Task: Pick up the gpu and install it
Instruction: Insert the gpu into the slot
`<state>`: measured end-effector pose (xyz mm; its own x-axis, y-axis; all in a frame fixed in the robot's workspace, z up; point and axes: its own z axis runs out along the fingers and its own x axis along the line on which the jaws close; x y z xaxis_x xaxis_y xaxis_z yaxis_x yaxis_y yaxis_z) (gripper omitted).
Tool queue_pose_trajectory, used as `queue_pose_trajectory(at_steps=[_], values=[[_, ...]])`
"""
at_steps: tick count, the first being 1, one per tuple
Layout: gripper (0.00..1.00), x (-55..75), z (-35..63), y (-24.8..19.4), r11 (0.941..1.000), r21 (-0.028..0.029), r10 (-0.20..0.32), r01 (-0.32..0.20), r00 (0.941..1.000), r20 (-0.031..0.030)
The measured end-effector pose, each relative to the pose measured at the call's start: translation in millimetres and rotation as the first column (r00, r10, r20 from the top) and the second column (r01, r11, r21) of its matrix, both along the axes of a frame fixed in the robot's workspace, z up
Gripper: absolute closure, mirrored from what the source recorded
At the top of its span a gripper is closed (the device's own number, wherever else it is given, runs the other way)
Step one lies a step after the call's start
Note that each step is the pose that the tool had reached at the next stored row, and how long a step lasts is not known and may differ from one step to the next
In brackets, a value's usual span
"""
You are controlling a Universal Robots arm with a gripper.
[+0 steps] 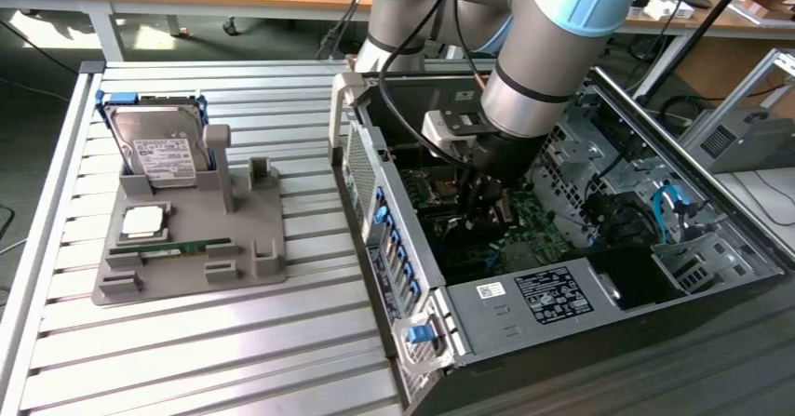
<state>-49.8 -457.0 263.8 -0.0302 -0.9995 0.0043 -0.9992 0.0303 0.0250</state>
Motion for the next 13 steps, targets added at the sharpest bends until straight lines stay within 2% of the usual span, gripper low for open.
queue_pose_trajectory(at_steps=[13], values=[[0.73,0.0,0.0,1.3,0.9991,0.0000,0.043,-0.043,0.9991,0.0000]])
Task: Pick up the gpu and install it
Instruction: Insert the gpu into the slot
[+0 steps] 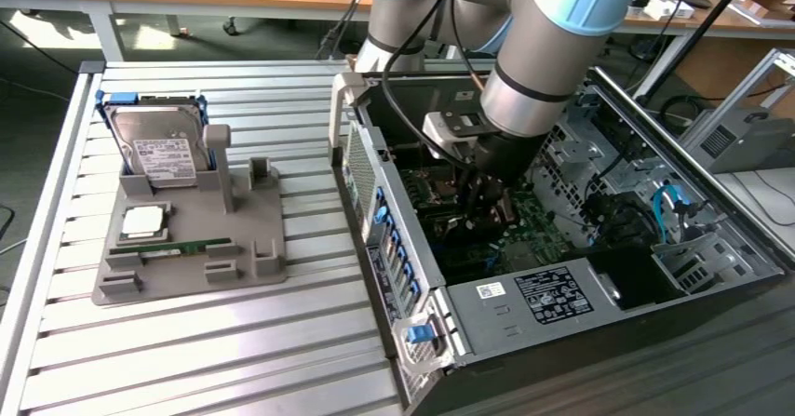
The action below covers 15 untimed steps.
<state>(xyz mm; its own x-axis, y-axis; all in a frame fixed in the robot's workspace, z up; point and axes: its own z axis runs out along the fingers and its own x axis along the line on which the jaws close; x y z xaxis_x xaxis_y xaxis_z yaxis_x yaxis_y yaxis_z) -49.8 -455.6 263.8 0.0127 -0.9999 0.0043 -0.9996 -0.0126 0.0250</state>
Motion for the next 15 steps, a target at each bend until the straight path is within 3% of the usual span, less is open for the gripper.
queue_pose_trajectory(at_steps=[5,10,13,15], values=[[0.73,-0.1,0.2,0.4,1.0000,0.0011,0.000,0.000,1.0000,0.0001],[0.73,-0.5,1.4,0.5,1.0000,0.0067,0.000,0.000,1.0000,0.0009],[0.73,-0.5,1.4,0.2,1.0000,0.0068,0.000,0.000,1.0000,0.0008],[0.73,-0.4,1.3,0.1,1.0000,0.0016,0.000,0.000,1.0000,0.0008]])
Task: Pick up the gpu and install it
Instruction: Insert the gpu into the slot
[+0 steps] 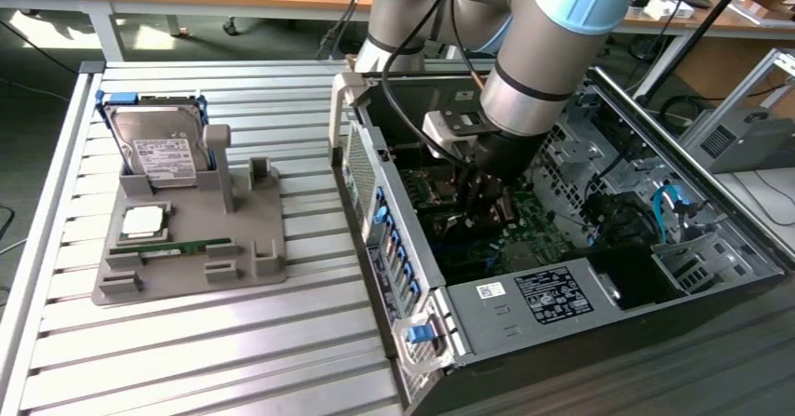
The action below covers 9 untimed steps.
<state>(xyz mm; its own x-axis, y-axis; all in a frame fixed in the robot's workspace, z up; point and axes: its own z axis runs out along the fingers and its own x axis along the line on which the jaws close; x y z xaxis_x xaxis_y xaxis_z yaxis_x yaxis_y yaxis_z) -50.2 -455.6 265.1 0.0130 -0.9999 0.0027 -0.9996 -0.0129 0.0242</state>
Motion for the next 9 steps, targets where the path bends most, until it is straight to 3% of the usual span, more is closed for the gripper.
queue_pose_trajectory(at_steps=[3,4,7,9], values=[[0.73,0.0,-0.4,0.2,0.9998,-0.0195,0.000,0.000,1.0000,0.0000],[0.73,0.0,-0.6,0.3,0.9997,-0.0230,0.000,0.000,1.0000,0.0000],[0.73,0.1,-1.0,0.7,0.9997,-0.0231,0.000,0.000,1.0000,-0.0001],[0.73,0.0,-1.0,1.0,0.9999,-0.0165,0.000,0.000,1.0000,-0.0001]])
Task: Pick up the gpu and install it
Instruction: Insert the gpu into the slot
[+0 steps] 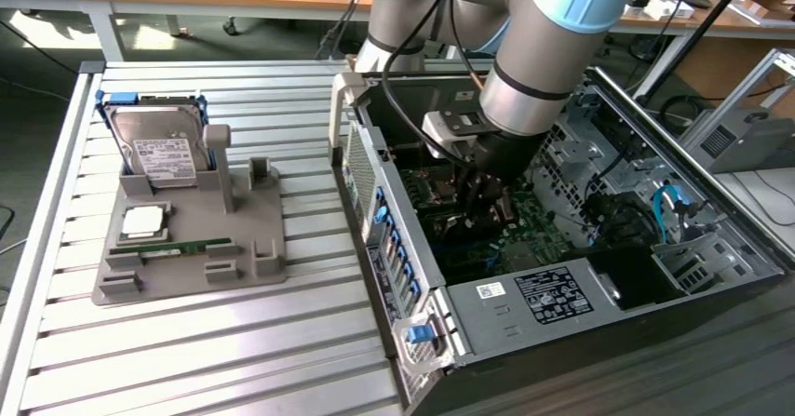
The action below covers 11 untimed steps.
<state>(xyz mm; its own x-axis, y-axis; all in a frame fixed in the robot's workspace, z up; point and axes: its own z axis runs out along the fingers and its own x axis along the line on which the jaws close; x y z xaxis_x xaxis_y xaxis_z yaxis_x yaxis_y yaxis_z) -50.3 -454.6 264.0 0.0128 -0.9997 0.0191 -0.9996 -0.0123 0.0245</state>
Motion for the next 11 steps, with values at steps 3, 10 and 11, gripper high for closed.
queue_pose_trajectory(at_steps=[3,10,11], values=[[0.73,0.0,0.0,0.0,1.0000,0.0091,0.000,0.000,1.0000,0.0000],[0.73,0.1,-0.1,0.1,1.0000,0.0075,0.000,0.000,1.0000,0.0000],[0.73,0.0,-0.1,0.2,1.0000,0.0075,0.000,0.000,1.0000,0.0001]])
